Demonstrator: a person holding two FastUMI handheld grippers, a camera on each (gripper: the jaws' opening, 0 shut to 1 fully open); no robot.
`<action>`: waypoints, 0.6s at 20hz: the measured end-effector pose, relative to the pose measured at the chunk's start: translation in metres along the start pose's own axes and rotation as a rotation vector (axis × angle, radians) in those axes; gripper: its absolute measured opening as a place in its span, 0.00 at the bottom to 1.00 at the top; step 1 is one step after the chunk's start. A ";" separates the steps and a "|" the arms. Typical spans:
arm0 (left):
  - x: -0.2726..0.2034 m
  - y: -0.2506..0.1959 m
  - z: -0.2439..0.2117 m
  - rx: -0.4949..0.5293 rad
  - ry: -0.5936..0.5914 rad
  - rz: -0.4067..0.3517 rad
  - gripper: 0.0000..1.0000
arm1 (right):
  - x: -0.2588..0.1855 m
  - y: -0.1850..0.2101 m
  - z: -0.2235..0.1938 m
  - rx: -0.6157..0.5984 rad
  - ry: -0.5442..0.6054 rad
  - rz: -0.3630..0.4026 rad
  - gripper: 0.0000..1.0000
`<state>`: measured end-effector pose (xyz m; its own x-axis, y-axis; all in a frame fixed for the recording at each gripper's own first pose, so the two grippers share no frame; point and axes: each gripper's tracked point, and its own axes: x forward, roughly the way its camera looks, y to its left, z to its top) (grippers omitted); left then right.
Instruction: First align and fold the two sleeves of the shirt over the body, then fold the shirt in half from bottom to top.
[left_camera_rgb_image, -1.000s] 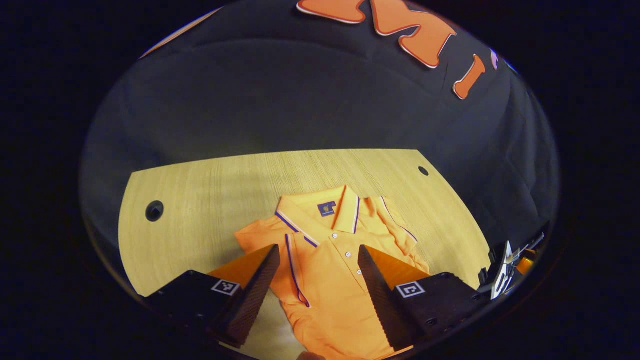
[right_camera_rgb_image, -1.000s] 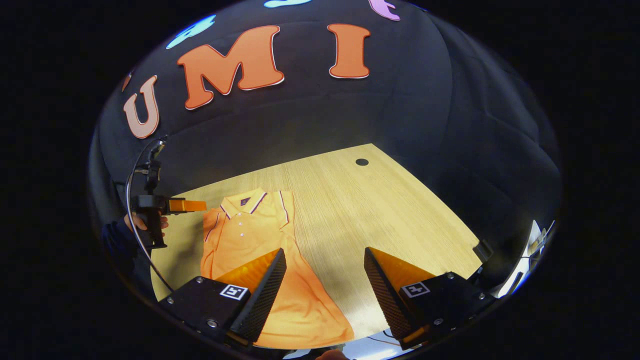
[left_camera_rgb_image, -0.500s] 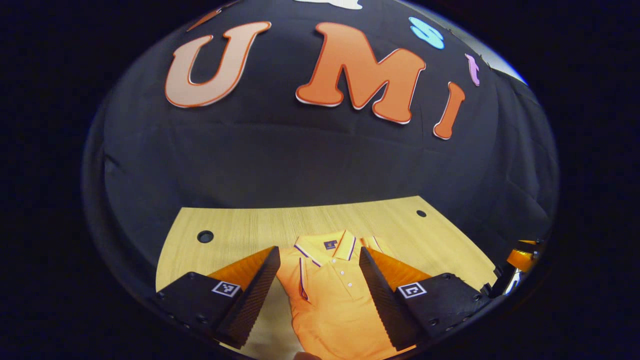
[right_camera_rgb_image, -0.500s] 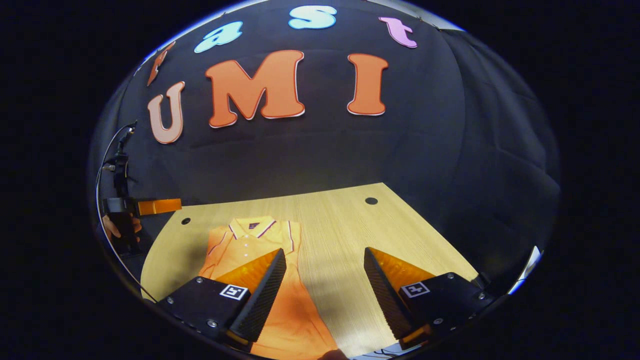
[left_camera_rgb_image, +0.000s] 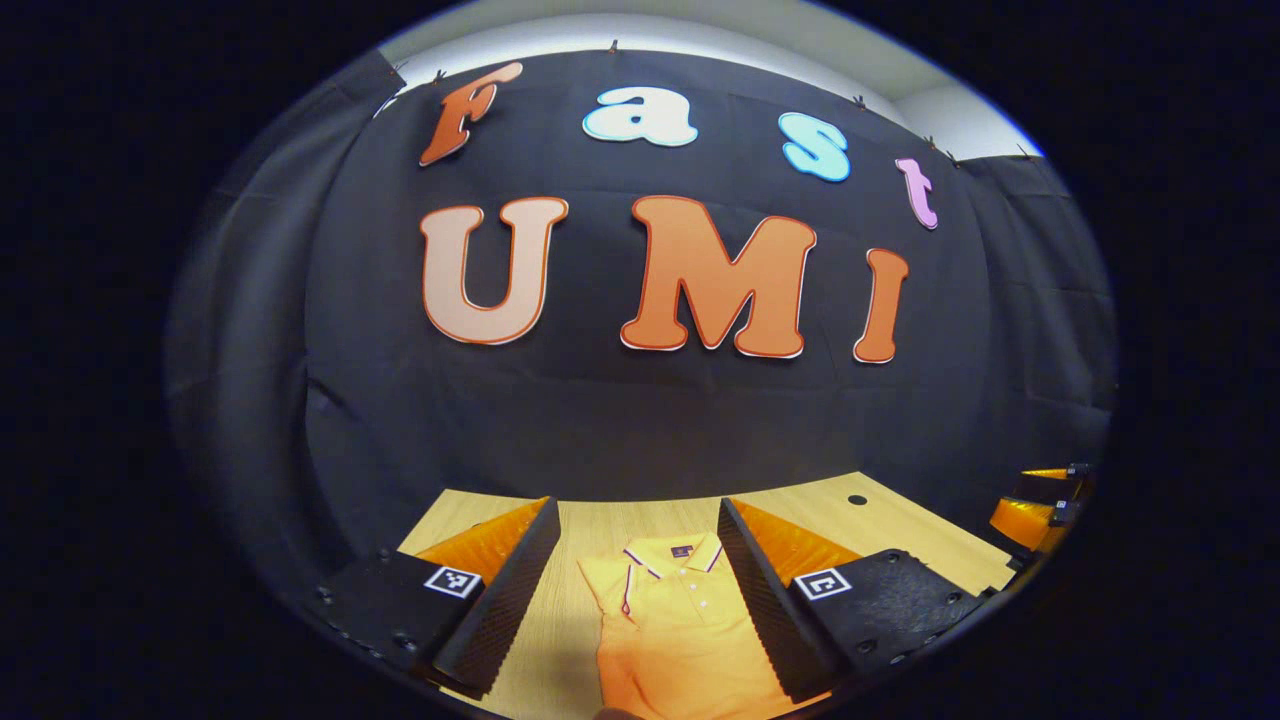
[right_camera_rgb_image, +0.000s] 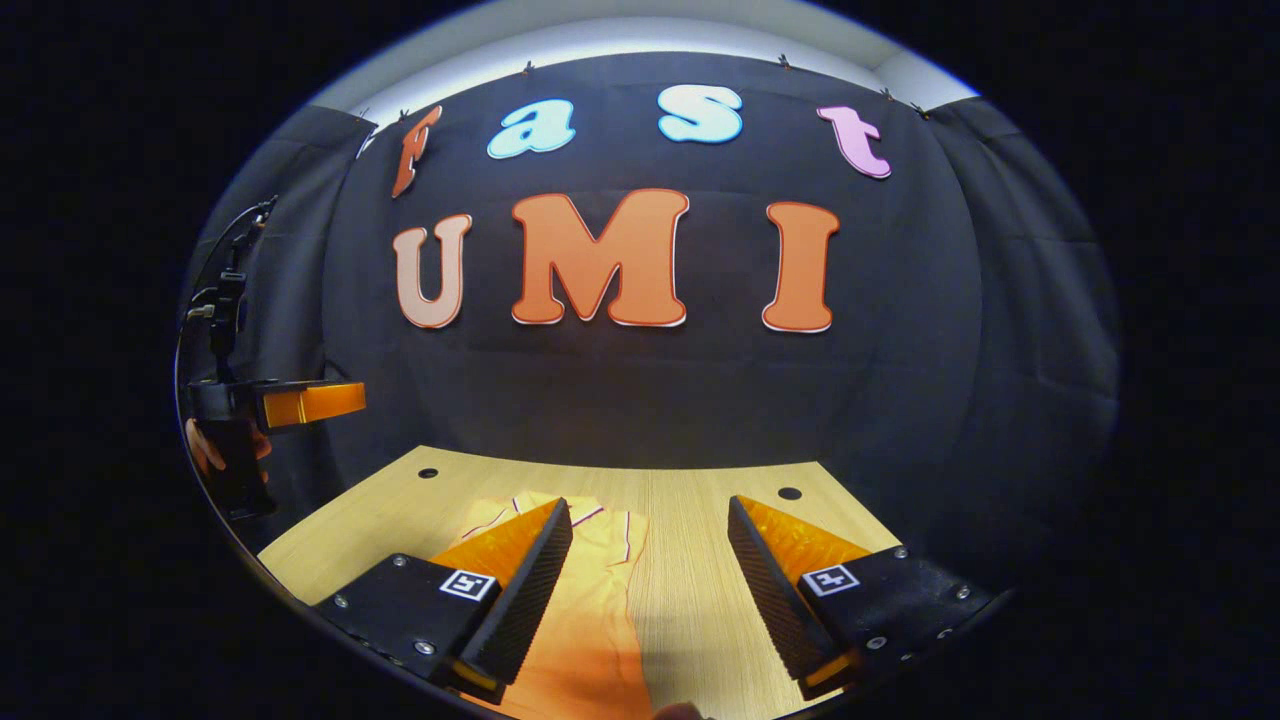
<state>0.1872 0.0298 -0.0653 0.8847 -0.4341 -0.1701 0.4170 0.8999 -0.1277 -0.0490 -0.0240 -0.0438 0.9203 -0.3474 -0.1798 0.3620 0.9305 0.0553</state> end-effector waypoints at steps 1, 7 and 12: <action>-0.015 -0.002 0.004 0.012 -0.022 0.014 0.98 | -0.003 0.001 -0.006 0.015 0.011 0.021 0.95; -0.091 -0.015 -0.036 0.025 -0.010 0.072 0.98 | -0.018 -0.007 -0.055 0.003 0.116 0.063 0.95; -0.123 -0.014 -0.088 0.031 0.141 0.120 0.98 | -0.032 -0.004 -0.104 0.010 0.247 0.089 0.95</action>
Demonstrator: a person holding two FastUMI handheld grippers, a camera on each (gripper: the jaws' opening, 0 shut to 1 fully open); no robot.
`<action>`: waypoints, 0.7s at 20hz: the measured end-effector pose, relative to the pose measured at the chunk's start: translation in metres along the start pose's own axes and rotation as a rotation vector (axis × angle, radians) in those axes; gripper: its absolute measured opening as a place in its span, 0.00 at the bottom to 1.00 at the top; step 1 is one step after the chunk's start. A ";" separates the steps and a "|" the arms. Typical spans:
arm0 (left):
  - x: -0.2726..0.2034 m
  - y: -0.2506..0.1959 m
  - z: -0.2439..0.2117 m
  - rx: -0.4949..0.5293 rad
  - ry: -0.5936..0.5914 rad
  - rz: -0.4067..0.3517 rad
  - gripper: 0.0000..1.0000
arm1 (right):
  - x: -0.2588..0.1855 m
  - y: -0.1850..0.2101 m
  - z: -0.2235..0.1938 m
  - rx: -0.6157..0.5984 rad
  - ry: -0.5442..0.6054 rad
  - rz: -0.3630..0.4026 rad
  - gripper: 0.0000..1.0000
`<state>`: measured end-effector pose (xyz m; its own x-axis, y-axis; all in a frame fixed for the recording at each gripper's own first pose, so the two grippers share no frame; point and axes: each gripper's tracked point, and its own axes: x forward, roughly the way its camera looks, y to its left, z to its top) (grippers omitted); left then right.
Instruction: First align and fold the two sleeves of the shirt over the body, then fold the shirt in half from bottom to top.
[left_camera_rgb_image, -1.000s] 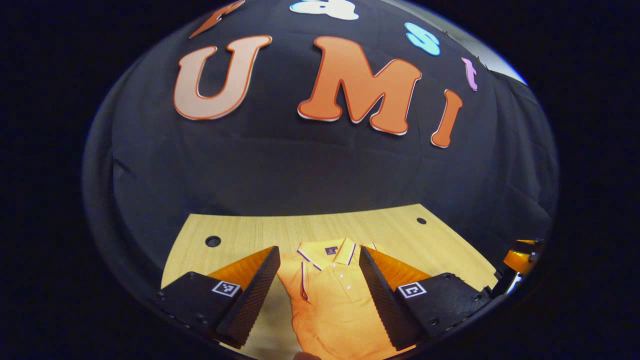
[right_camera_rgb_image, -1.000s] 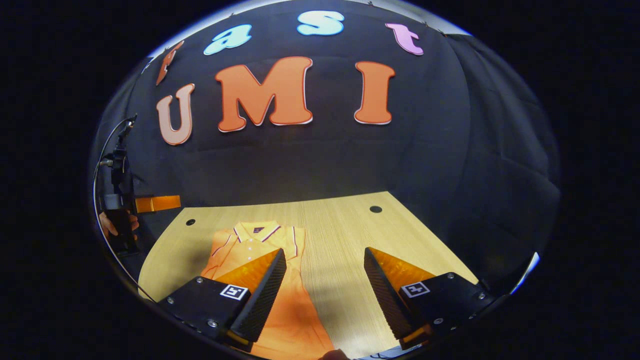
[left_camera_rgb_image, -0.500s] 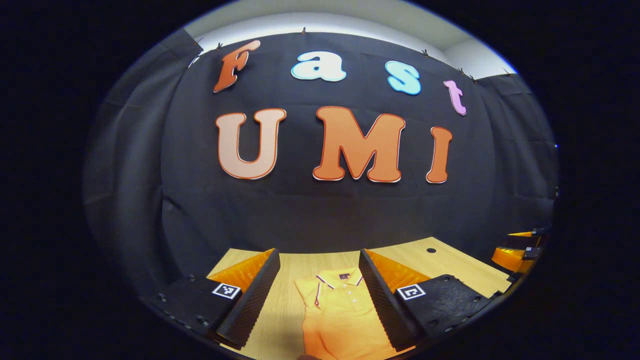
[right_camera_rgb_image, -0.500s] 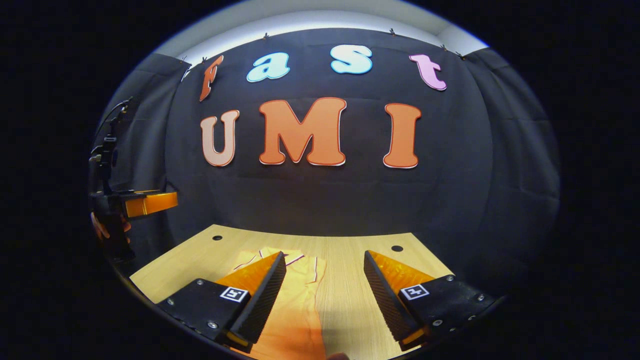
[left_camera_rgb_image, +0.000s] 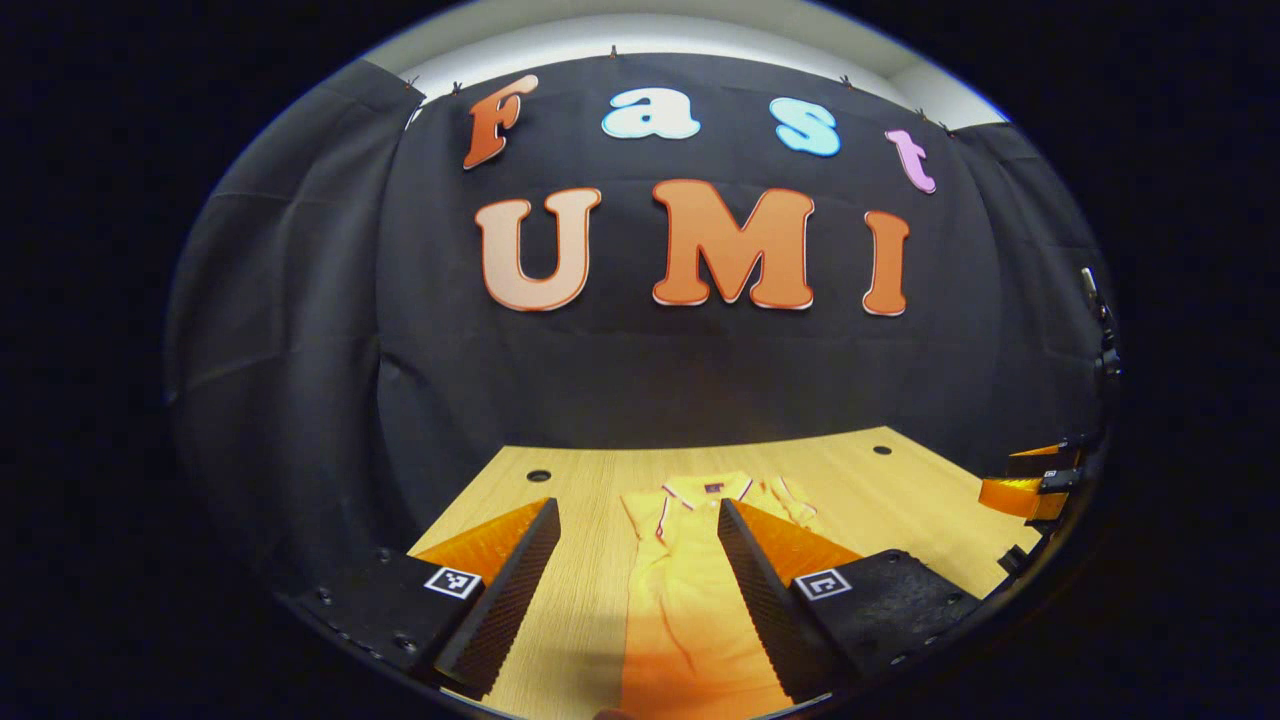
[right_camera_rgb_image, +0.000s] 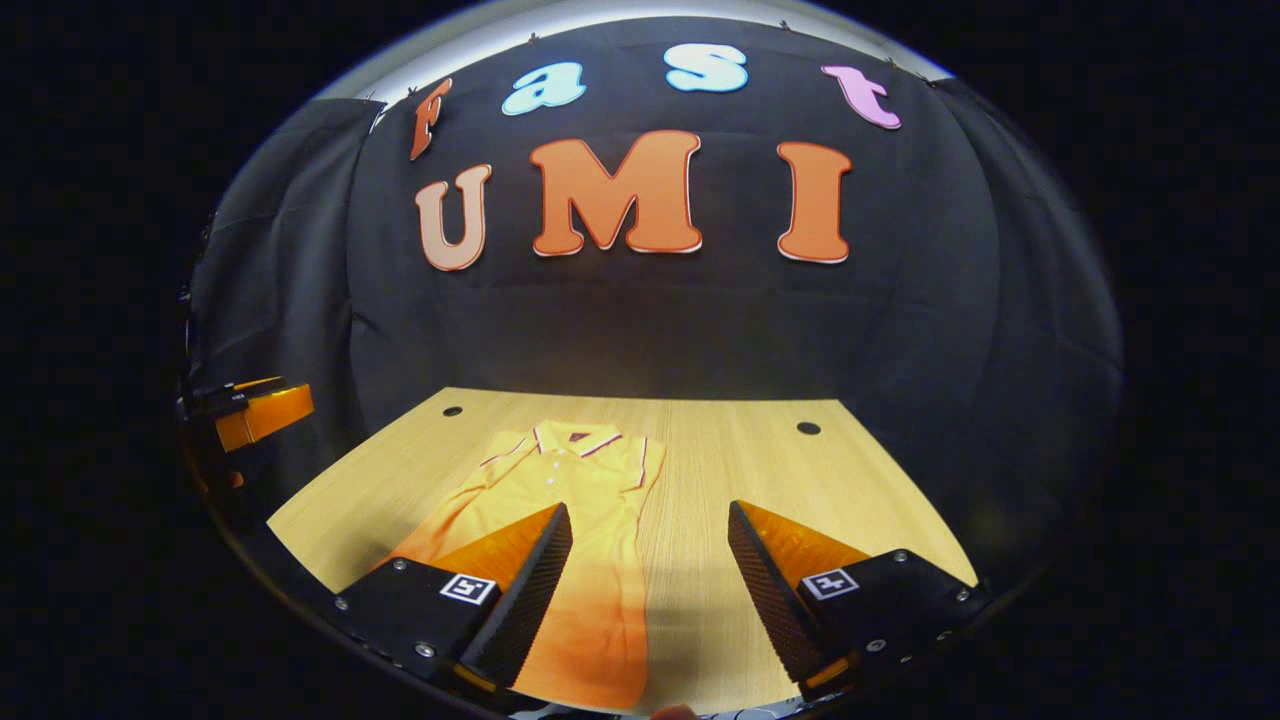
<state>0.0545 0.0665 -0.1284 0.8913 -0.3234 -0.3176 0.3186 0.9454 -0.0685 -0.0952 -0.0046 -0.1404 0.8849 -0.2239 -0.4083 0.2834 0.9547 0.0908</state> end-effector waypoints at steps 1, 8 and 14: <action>0.000 -0.001 -0.013 -0.007 0.036 -0.002 0.98 | 0.001 0.001 -0.011 0.001 0.034 0.003 0.95; -0.004 -0.003 -0.124 -0.026 0.334 -0.022 0.98 | 0.001 0.003 -0.109 0.102 0.339 0.014 0.97; -0.014 0.007 -0.195 -0.061 0.530 0.010 0.98 | -0.003 0.007 -0.159 0.068 0.472 0.025 0.97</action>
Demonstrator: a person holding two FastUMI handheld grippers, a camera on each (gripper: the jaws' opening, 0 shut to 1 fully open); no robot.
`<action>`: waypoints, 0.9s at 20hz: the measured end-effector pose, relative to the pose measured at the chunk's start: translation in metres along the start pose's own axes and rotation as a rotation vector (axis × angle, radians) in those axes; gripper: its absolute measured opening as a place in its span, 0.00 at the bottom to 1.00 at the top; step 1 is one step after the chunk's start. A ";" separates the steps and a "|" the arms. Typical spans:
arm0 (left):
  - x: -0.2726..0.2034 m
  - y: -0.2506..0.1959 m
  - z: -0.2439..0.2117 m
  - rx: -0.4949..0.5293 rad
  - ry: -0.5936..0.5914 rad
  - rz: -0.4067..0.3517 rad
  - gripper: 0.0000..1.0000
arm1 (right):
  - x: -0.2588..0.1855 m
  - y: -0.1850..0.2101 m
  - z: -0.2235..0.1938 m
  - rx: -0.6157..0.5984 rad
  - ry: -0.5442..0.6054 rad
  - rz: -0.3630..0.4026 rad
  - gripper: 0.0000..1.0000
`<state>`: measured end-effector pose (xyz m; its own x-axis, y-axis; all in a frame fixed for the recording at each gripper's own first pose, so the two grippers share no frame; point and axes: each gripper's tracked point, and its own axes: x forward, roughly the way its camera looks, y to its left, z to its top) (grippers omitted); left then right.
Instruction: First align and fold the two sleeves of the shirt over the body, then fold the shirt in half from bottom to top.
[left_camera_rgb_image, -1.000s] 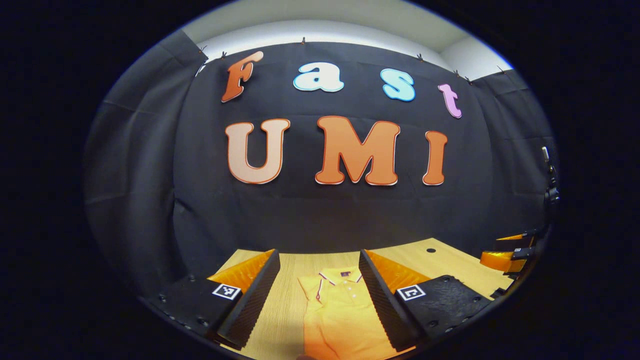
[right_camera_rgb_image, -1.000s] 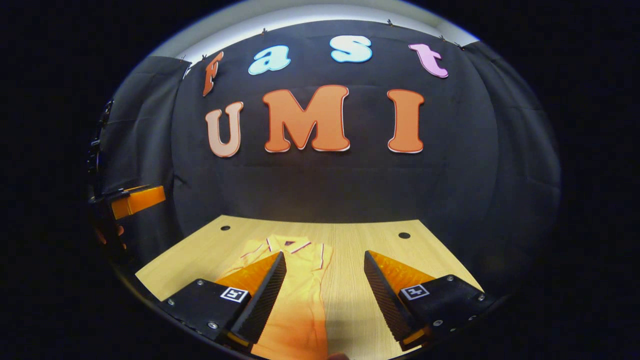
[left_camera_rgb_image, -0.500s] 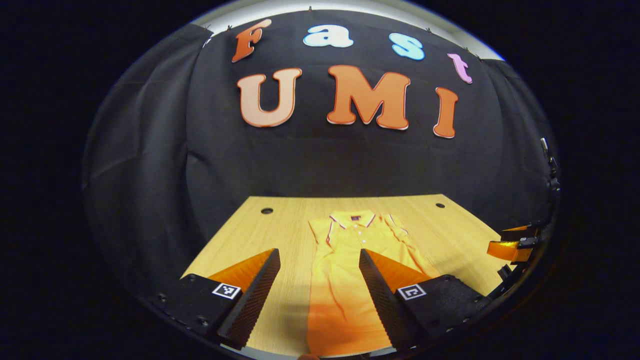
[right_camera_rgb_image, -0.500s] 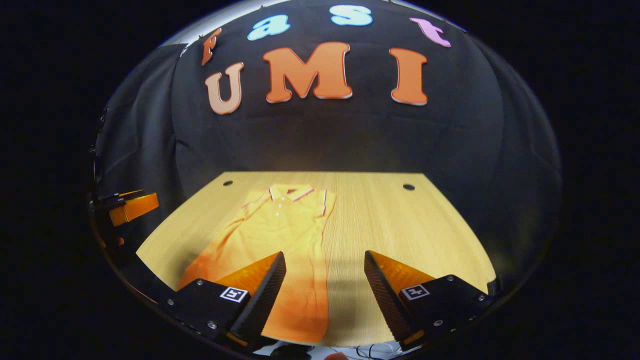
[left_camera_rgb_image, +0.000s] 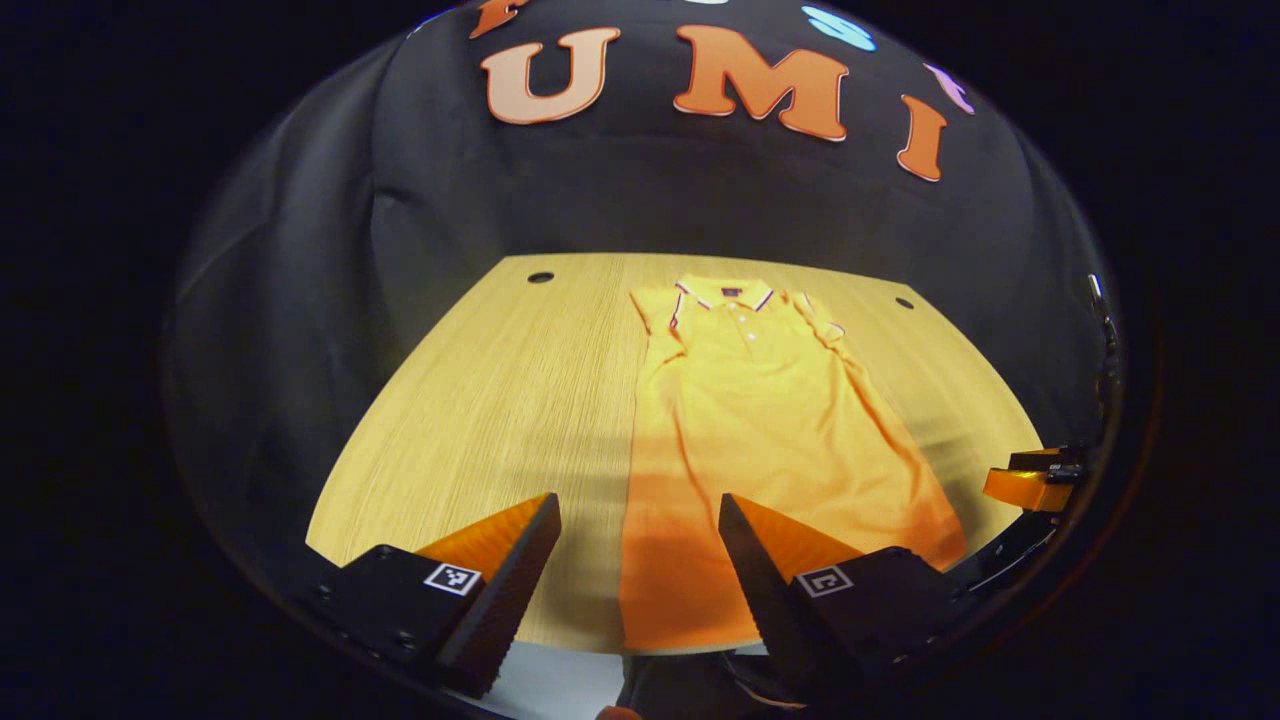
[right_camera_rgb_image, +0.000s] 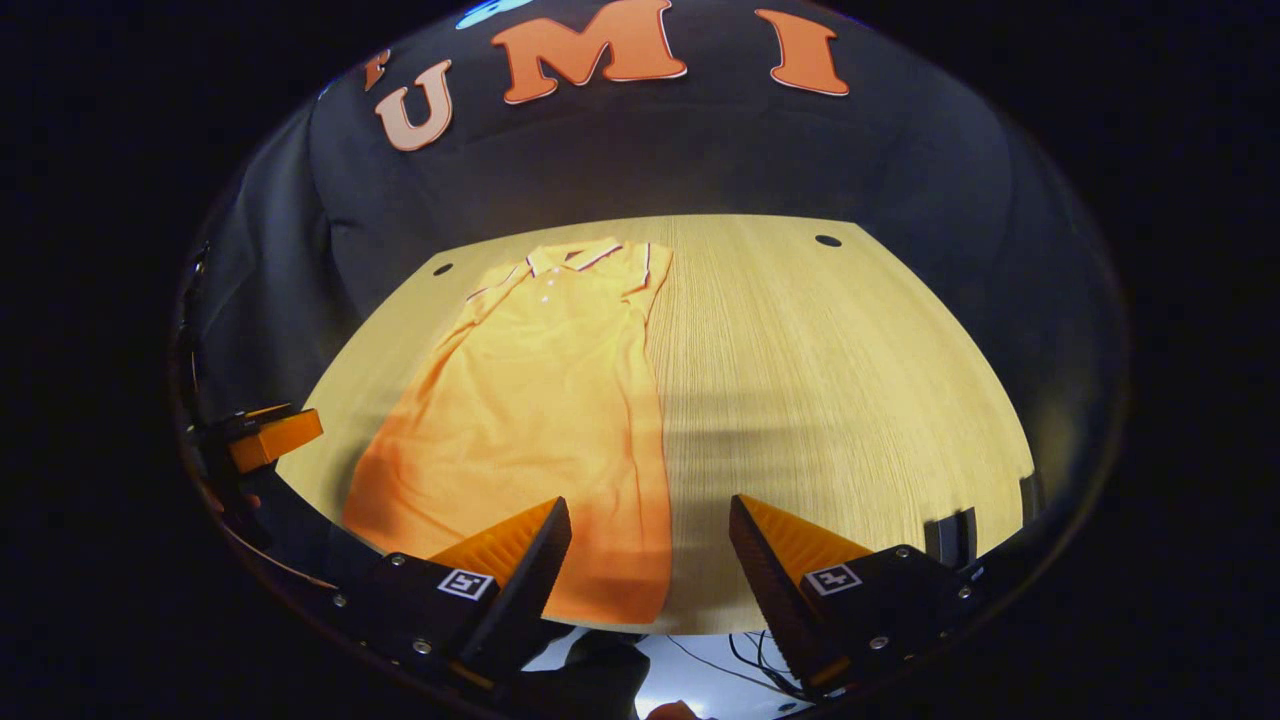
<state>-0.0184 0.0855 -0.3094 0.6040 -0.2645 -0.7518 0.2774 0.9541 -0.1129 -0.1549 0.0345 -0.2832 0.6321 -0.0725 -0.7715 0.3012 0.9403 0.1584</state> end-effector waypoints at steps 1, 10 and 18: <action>0.004 0.000 -0.011 -0.007 0.035 -0.001 0.98 | 0.003 0.001 -0.008 0.000 0.025 0.002 0.97; 0.051 0.007 -0.077 -0.023 0.268 0.006 0.99 | 0.030 0.019 -0.056 0.050 0.189 0.037 0.98; 0.061 -0.008 -0.091 0.030 0.250 0.001 0.99 | 0.042 0.024 -0.067 -0.117 0.193 -0.028 0.93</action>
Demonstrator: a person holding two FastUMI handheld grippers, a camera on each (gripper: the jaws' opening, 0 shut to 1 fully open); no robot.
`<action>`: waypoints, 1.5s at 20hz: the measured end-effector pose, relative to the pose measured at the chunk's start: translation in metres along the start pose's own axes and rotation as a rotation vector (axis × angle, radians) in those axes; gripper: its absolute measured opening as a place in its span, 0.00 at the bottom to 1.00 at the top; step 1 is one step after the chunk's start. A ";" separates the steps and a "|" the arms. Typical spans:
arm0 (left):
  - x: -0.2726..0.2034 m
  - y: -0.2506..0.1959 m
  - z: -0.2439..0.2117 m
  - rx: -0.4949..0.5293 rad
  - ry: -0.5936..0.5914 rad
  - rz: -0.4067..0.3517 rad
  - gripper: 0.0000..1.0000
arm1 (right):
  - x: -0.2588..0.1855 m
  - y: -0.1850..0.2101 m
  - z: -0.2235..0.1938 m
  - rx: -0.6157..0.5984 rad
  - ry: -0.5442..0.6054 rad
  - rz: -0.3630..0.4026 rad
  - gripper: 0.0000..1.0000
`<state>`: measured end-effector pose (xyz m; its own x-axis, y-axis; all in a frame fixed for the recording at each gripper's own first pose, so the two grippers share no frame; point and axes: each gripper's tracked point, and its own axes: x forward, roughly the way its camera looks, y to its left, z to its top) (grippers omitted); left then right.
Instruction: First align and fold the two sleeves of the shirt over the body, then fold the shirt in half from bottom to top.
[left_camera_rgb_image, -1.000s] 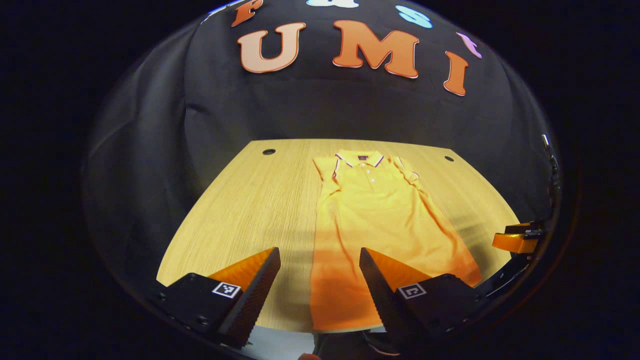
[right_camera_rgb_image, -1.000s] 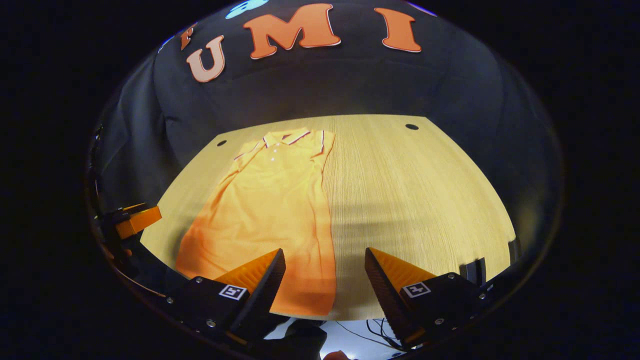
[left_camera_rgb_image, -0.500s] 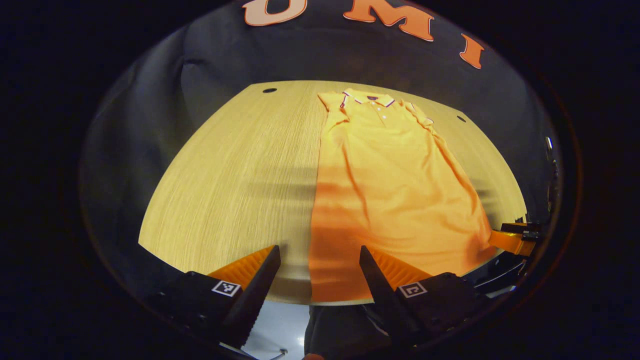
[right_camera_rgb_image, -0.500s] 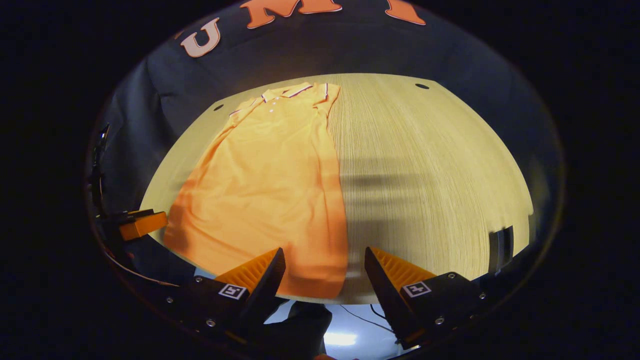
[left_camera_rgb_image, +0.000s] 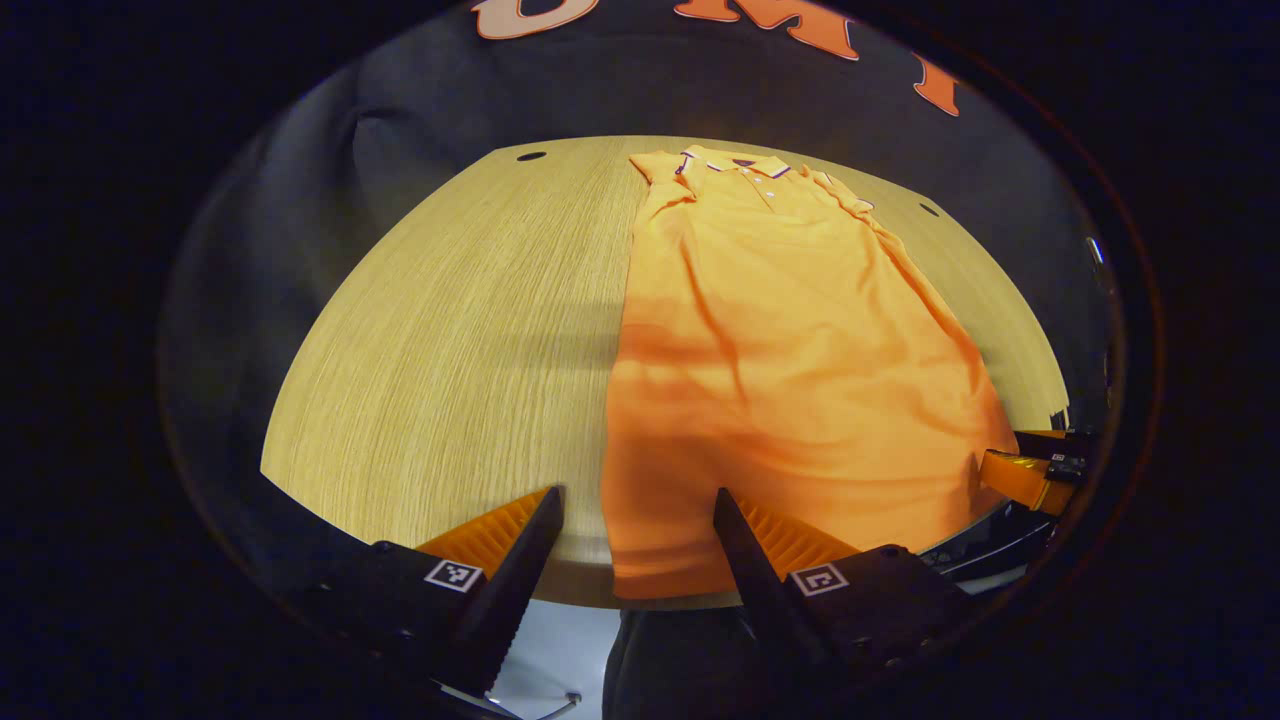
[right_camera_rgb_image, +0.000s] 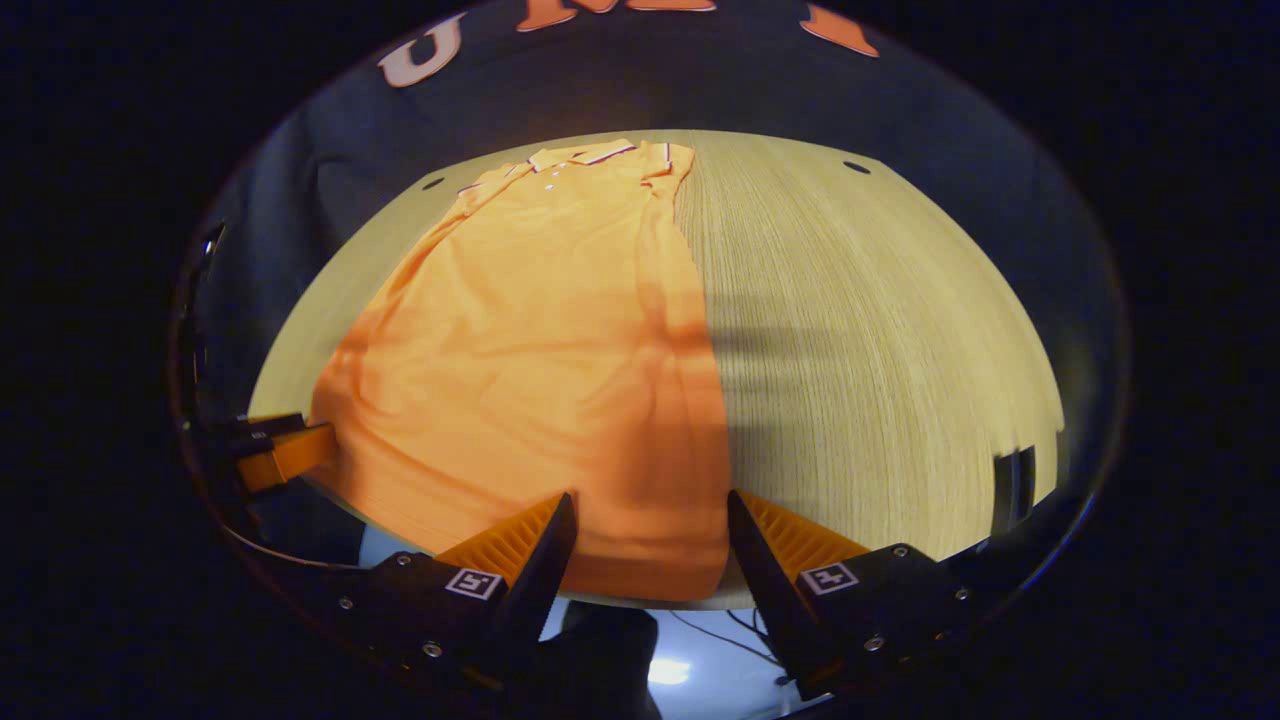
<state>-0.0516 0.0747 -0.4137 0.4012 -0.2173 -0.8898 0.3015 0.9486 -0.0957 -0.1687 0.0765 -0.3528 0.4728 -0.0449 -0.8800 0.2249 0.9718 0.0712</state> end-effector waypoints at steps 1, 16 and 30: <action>0.002 -0.008 0.004 0.020 0.001 -0.024 0.78 | -0.005 0.004 0.002 0.003 -0.001 0.005 0.80; -0.025 -0.019 0.079 0.010 -0.170 -0.117 0.01 | -0.020 0.056 0.045 0.239 -0.068 0.366 0.16; -0.012 -0.006 0.052 0.023 -0.100 -0.080 0.02 | 0.010 0.028 0.006 -0.057 -0.004 0.032 0.95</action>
<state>-0.0128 0.0596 -0.3795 0.4593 -0.3148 -0.8306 0.3549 0.9222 -0.1533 -0.1527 0.1014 -0.3570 0.4823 -0.0140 -0.8759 0.1604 0.9844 0.0726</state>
